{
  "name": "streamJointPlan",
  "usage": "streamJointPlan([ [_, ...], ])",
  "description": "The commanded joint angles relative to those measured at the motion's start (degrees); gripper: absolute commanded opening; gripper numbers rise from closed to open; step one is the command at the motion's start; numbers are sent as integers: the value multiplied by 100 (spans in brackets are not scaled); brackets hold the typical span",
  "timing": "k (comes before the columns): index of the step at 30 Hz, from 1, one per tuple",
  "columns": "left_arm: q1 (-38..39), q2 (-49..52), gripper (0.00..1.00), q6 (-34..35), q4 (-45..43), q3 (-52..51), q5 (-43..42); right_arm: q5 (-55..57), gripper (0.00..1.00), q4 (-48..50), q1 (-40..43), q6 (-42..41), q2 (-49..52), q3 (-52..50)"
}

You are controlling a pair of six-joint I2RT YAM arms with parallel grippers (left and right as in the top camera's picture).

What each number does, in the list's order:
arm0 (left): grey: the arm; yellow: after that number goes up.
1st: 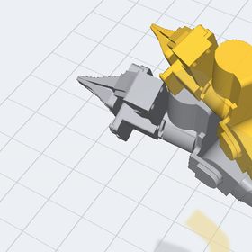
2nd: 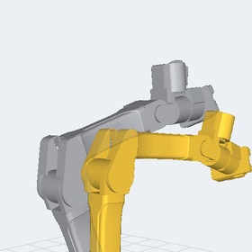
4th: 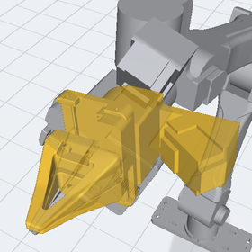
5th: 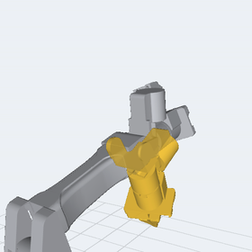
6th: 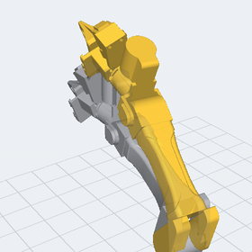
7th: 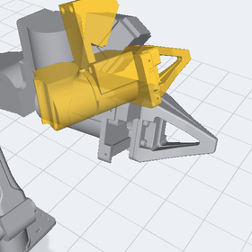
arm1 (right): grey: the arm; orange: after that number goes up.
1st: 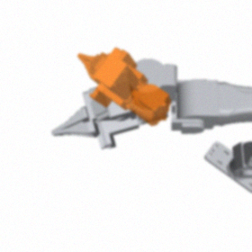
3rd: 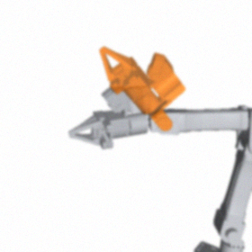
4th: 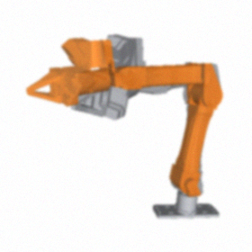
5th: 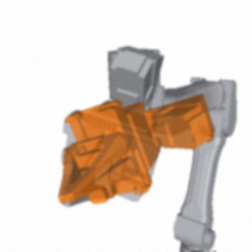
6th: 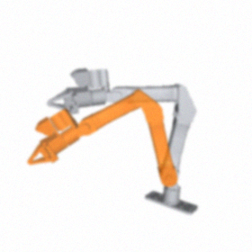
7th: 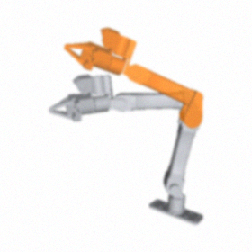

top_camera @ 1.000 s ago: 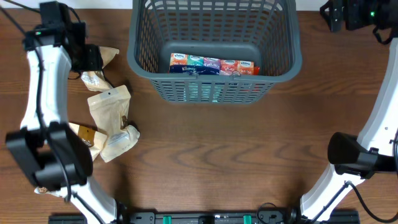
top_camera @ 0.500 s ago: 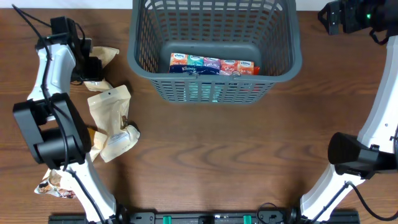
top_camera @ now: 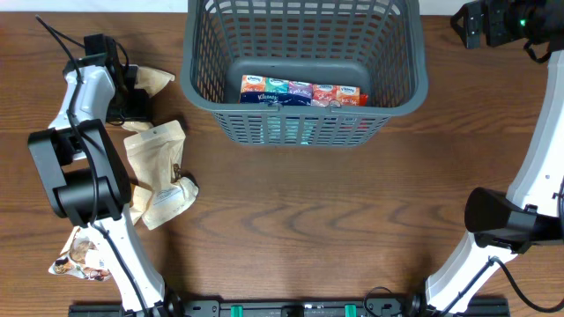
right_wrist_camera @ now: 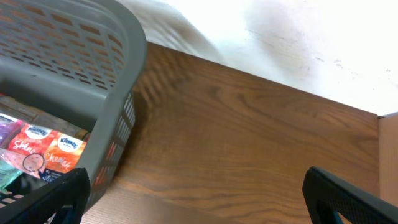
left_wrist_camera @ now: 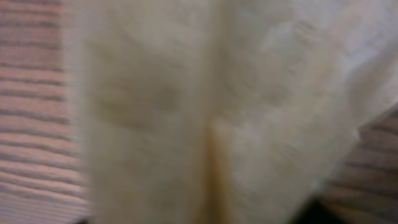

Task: Pack container
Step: 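Grasp the upper beige paper pouch with the left gripper, then carry the beige pouch into the basket and release it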

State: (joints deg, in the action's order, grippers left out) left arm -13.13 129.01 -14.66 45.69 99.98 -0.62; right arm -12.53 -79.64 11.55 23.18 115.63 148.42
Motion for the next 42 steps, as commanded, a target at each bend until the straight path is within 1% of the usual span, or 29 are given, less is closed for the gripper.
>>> streamJointPlan([
  [1, -2, 79, 14, -74, 48, 15, 57, 31, 99, -7, 24, 22, -114, -20],
  [2, 2, 79, 6, -76, 94, 15, 13, 31, 99, -13, 24, 22, -114, -20],
  [9, 79, -140, 6, -46, 629, 90, -37, 31, 99, -37, 24, 22, -114, -20],
  [14, 129, -938, 6, 267, 907, 238, -22, 31, 99, -83, 24, 22, -114, -20],
  [18, 140, -2006, 6, 367, 697, 238, -20, 31, 99, -173, 24, 24, -114, -20],
  [23, 201, -3357, 6, 490, 140, 238, -20, 28, 99, -295, 24, 24, -114, -20],
  [26, 413, -3976, 6, 487, -164, 238, -24, 28, 98, -345, 24, 22, -114, -20],
  [28, 706, -4282, 6, 437, -334, 238, -44, 26, 98, -380, 22, 22, -114, -20],
  [32, 1523, -4533, 6, -240, -581, 238, -664, 31, 99, -367, 15, 24, -114, -20],
  [35, 2240, -4457, 6, -1093, -691, 238, -1296, 61, 99, -278, 24, 24, -114, -20],
  [37, 2715, -4310, 6, -1731, -706, 238, -1375, 79, 99, -210, 42, 24, -114, -20],
  [39, 3047, -4138, 6, -2212, -695, 238, -1375, 81, 99, -181, 66, 24, -116, -20],
  [42, 3316, -3827, 6, -2855, -675, 236, -1377, 79, 99, -173, 151, 22, -116, -20],
])
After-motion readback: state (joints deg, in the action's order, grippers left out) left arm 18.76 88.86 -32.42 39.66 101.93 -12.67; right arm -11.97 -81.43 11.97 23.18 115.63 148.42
